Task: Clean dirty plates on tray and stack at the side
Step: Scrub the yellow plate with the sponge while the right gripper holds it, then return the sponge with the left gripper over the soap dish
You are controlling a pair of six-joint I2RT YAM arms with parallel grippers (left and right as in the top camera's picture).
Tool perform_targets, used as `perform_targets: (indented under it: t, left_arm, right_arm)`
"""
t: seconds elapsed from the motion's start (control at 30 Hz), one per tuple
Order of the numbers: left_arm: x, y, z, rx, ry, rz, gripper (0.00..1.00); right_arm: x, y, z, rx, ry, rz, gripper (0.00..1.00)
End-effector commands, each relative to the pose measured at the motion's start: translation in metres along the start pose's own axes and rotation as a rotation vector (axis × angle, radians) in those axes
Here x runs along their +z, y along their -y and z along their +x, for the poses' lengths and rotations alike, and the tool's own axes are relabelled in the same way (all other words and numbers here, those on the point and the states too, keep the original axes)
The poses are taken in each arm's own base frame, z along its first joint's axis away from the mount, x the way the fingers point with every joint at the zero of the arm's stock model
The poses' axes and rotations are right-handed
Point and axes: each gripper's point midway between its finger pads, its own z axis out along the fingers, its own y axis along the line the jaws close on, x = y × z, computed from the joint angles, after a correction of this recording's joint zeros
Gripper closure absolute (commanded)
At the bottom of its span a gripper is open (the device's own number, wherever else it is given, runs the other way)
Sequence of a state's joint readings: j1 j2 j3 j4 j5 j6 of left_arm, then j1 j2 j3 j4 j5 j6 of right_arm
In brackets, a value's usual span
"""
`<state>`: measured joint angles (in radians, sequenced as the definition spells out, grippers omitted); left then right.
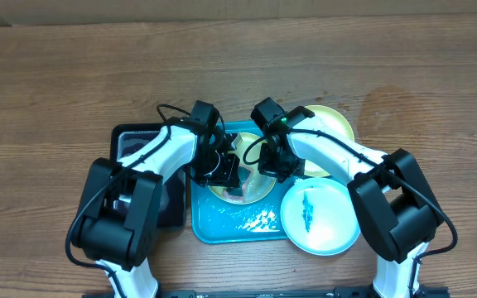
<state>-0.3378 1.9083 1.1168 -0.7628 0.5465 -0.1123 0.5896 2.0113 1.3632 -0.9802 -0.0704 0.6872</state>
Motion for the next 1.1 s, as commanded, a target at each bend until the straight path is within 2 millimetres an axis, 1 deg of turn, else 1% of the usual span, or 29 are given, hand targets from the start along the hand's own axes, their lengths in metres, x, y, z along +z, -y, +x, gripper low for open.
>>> perform_targets:
  t: [0.0,0.07,0.17,0.2,0.27,0.3,0.37,0.4,0.47,0.53,0.6,0.7,0.87,1.07]
  left_arm:
    - [-0.034,0.009,-0.014,0.005,0.125,-0.059,0.96]
    - [-0.058,0.009,-0.021,0.003,0.21,-0.131,0.96]
    - [-0.092,0.007,-0.022,-0.018,0.311,-0.229,0.96]
    - [-0.104,0.007,-0.019,-0.024,0.341,-0.257,0.96]
    - [-0.121,0.004,-0.012,-0.043,0.376,-0.307,0.96]
    - [-0.127,0.001,-0.007,-0.064,0.387,-0.339,0.96]
    - [-0.14,-0.013,0.006,-0.127,0.394,-0.435,0.96]
    - [-0.145,-0.021,0.012,-0.156,0.39,-0.48,0.96]
    - [-0.153,-0.041,0.031,-0.229,0.354,-0.584,0.96]
    - [-0.157,-0.053,0.045,-0.279,0.312,-0.633,0.96]
    - [-0.16,-0.06,0.052,-0.31,0.29,-0.642,0.96]
    - [-0.166,-0.072,0.056,-0.359,0.293,-0.649,0.96]
    - [-0.179,-0.094,0.058,-0.445,0.315,-0.651,0.96]
    - [-0.185,-0.105,0.054,-0.483,0.344,-0.636,0.96]
  right_arm:
    - [0.018,0.015,0.005,0.013,-0.018,0.071,0.96]
    - [0.018,0.014,0.005,0.013,-0.017,0.07,0.96]
    - [0.018,0.014,0.005,0.013,-0.017,0.07,0.96]
    - [0.018,0.014,0.005,0.013,-0.017,0.07,0.96]
    - [0.018,0.014,0.005,0.013,-0.015,0.068,0.96]
    - [0.018,0.014,0.005,0.012,-0.015,0.066,0.96]
    - [0.018,0.011,0.004,0.012,-0.017,0.052,0.96]
    - [0.018,0.008,0.004,0.011,-0.017,0.039,0.96]
    - [0.018,0.003,0.002,0.009,-0.013,0.017,0.96]
    - [0.018,0.0,0.0,0.009,-0.005,0.004,0.96]
    - [0.018,-0.002,-0.002,0.001,0.002,-0.006,0.96]
    - [0.018,-0.01,-0.004,-0.048,0.005,-0.045,0.96]
    - [0.018,-0.013,-0.004,-0.075,0.004,-0.059,0.96]
    - [0.016,-0.014,-0.004,-0.067,0.005,-0.063,0.96]
